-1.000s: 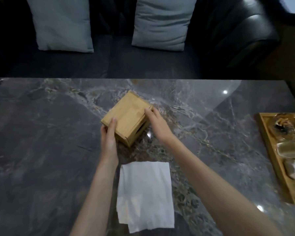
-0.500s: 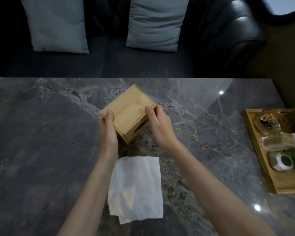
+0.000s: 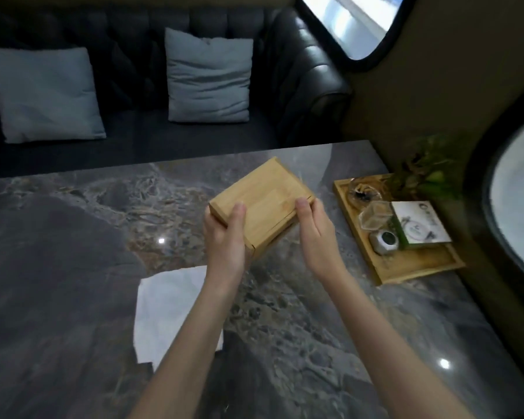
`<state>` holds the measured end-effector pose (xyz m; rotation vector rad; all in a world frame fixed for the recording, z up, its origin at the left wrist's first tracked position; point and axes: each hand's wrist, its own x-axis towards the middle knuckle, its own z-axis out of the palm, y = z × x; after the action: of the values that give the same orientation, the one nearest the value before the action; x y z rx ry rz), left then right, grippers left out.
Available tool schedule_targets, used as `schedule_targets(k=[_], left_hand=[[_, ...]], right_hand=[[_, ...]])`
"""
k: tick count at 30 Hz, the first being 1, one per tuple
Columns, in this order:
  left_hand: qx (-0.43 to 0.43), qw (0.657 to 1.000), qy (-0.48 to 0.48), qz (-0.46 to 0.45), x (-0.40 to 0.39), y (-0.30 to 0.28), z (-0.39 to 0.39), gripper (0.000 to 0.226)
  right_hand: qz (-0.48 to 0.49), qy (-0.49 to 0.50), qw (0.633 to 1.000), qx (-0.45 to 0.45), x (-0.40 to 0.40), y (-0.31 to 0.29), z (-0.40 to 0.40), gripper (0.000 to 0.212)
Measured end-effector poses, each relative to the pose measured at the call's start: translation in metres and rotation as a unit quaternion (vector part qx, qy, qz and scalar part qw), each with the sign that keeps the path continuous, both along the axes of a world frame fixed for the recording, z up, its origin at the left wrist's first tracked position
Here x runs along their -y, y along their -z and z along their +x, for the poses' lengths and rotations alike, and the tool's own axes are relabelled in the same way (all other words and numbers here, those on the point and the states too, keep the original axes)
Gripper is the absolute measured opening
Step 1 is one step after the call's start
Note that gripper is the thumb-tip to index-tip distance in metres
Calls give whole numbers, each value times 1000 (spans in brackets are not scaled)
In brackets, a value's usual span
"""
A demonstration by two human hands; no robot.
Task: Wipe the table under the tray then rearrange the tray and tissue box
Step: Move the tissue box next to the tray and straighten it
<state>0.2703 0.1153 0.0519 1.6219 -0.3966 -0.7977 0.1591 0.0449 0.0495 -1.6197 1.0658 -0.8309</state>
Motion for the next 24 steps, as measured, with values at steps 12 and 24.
schedule_targets(k=[12, 24], left_hand=[[2, 985, 169, 17, -2, -1, -189, 84], [-37, 952, 278, 126, -25, 43, -310, 62]], right_hand=[[11, 171, 985, -6, -30, -5, -199, 30], [102, 293, 950, -15, -86, 50, -327, 29]])
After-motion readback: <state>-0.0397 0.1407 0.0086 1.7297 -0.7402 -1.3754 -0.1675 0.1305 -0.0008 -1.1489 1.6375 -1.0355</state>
